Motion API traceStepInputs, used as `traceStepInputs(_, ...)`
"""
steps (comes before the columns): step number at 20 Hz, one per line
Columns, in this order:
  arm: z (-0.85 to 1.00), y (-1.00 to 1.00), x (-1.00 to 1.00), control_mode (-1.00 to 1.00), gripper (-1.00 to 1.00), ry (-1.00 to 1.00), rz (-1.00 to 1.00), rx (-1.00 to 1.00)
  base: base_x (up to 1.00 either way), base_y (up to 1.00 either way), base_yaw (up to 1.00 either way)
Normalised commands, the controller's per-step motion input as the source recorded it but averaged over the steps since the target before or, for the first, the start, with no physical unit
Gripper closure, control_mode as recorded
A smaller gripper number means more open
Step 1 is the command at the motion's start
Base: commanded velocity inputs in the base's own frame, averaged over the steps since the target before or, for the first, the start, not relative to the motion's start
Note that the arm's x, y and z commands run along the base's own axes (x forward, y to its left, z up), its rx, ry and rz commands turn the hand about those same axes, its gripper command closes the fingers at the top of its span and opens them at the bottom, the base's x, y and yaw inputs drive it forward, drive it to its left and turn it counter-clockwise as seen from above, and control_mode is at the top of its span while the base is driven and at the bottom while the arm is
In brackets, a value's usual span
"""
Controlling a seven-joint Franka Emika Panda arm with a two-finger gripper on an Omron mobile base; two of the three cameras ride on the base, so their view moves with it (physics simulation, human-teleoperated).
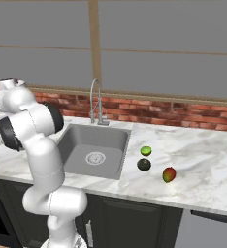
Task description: There is a mixed pile of frozen fruits and vegetables on the counter. Locate all the frozen vegetables and place the items in a bowl on the counter. Take all the frozen fruits and defrost them in a running sink.
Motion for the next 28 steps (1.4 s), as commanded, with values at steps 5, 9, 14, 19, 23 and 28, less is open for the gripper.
traceStepInputs(5, -0.27, 0.05, -0.11, -1.0, 1.0, 0.0, 0.0, 0.0, 0.0, 0.0, 0.0)
traceStepInputs(9, -0.46, -0.32, 0.0, -1.0, 1.0, 0.0, 0.0, 0.0, 0.0, 0.0, 0.0)
traceStepInputs(14, -0.19, 0.0, 0.0, -1.0, 1.0, 0.0, 0.0, 0.0, 0.0, 0.0, 0.0)
traceStepInputs(19, -0.02, 0.13, 0.0, -1.0, -1.0, 0.0, 0.0, 0.0, 0.0, 0.0, 0.0)
traceStepInputs(23, 0.0, -0.01, 0.0, -1.0, -1.0, 0.0, 0.0, 0.0, 0.0, 0.0, 0.0)
traceStepInputs(28, 0.01, 0.0, 0.0, -1.0, -1.0, 0.0, 0.0, 0.0, 0.0, 0.0, 0.0)
